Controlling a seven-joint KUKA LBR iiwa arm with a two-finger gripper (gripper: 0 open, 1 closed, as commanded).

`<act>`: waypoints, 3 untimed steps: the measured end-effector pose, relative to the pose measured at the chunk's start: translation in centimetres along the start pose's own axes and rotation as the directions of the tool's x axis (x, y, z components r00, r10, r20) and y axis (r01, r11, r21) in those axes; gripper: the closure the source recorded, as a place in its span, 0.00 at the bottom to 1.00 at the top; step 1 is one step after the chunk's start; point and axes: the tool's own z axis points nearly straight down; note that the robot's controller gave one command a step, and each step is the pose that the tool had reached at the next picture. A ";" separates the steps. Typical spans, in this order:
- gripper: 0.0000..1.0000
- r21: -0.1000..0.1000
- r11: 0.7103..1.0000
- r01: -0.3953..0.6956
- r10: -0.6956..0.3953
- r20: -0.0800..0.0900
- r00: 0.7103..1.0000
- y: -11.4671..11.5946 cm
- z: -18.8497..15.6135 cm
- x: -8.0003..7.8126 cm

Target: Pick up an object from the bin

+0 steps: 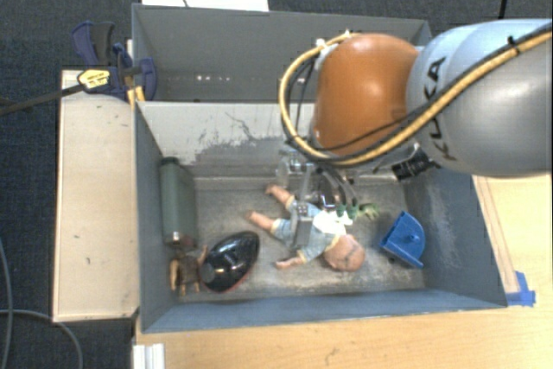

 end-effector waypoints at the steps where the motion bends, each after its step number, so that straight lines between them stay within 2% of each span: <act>1: 0.00 -0.001 1.000 -0.004 0.004 0.009 1.000 -0.1 -0.5 -0.2; 2: 0.00 -0.001 1.000 -0.004 0.004 0.013 1.000 -4.7 7.2 -0.2; 3: 0.00 -0.003 0.983 -0.186 0.186 0.010 0.983 -5.5 13.3 0.0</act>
Offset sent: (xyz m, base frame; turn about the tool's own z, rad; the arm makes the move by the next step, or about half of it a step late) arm -0.0005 -0.0832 -0.1340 0.0051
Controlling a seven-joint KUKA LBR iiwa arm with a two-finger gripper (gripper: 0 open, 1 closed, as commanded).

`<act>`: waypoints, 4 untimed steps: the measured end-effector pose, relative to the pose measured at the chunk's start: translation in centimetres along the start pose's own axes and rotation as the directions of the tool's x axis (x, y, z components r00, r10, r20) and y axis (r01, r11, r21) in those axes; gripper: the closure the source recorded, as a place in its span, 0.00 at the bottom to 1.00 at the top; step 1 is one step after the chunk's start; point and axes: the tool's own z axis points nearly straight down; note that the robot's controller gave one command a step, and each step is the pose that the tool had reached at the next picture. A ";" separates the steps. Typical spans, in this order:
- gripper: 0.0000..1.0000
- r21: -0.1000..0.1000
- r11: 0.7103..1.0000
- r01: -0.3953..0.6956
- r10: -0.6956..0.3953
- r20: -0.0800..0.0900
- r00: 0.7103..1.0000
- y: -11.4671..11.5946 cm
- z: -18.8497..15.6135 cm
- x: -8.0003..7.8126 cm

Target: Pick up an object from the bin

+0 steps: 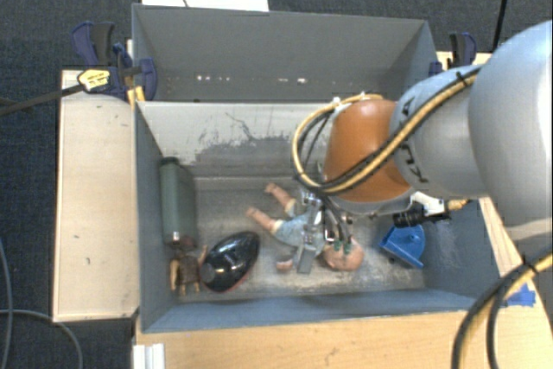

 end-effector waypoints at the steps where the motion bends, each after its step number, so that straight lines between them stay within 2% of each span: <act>1: 0.00 -0.003 0.999 0.048 -0.048 0.002 0.999 -2.7 -0.2 0.3; 2: 0.00 -0.001 1.000 0.000 0.000 0.006 1.000 0.1 -0.1 -0.2; 3: 1.00 -0.008 0.999 0.046 -0.045 0.016 0.999 -2.5 -0.6 -0.1; 4: 1.00 -0.008 0.999 0.046 -0.045 0.016 0.999 -2.5 -0.6 -0.1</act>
Offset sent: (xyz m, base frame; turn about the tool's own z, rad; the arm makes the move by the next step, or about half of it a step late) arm 0.0000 0.0000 0.0000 0.0000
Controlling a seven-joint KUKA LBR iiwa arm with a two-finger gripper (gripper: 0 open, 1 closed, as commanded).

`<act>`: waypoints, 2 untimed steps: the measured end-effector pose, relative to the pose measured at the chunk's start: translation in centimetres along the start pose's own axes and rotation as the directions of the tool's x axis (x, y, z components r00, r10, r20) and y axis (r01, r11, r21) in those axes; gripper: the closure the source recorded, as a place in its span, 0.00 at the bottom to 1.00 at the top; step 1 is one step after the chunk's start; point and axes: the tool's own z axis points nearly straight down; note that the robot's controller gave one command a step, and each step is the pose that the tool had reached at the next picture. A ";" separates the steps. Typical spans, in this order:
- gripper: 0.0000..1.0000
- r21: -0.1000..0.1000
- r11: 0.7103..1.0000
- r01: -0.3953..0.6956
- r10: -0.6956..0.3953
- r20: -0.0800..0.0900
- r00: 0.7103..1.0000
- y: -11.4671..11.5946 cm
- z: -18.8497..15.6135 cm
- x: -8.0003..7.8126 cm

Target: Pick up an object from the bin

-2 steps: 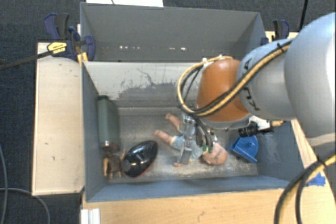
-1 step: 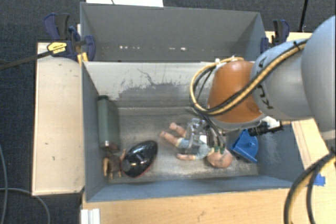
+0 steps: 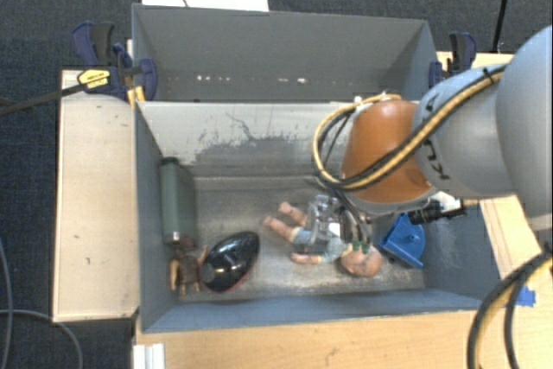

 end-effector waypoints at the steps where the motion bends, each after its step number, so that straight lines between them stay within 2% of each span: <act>1: 1.00 0.001 1.000 0.000 0.000 -0.003 1.000 0.0 -0.2 0.0; 2: 1.00 0.004 1.000 0.000 0.000 -0.015 1.000 0.0 -1.1 0.2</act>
Offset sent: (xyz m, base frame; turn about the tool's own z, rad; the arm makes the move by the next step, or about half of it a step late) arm 0.0000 0.0000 0.0936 -0.0001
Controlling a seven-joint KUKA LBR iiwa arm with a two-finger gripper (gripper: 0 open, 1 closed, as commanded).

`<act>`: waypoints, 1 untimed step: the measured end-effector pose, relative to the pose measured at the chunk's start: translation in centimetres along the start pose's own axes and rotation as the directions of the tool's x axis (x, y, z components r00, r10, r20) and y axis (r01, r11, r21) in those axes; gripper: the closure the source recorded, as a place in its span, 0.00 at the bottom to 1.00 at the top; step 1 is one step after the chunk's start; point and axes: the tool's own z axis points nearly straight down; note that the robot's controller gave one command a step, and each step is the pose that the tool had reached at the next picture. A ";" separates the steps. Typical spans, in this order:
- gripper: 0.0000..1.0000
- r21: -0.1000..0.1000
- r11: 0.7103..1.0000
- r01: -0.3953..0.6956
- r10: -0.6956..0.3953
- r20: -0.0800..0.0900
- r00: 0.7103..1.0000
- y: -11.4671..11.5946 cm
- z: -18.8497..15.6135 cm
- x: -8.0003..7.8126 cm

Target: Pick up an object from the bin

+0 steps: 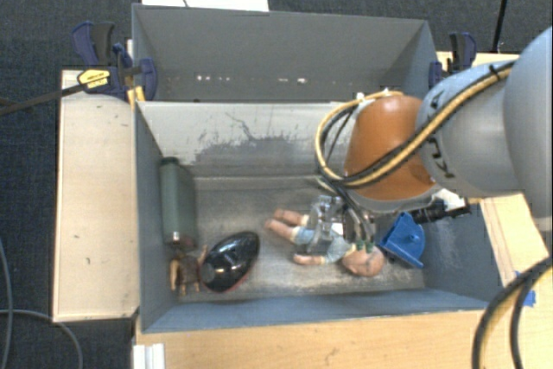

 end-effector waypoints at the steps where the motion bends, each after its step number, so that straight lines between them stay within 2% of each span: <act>1: 1.00 0.003 1.000 0.000 0.000 -0.006 1.000 -0.1 -2.0 0.1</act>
Offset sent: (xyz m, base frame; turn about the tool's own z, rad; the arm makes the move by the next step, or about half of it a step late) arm -0.0001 0.0001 0.0145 0.0000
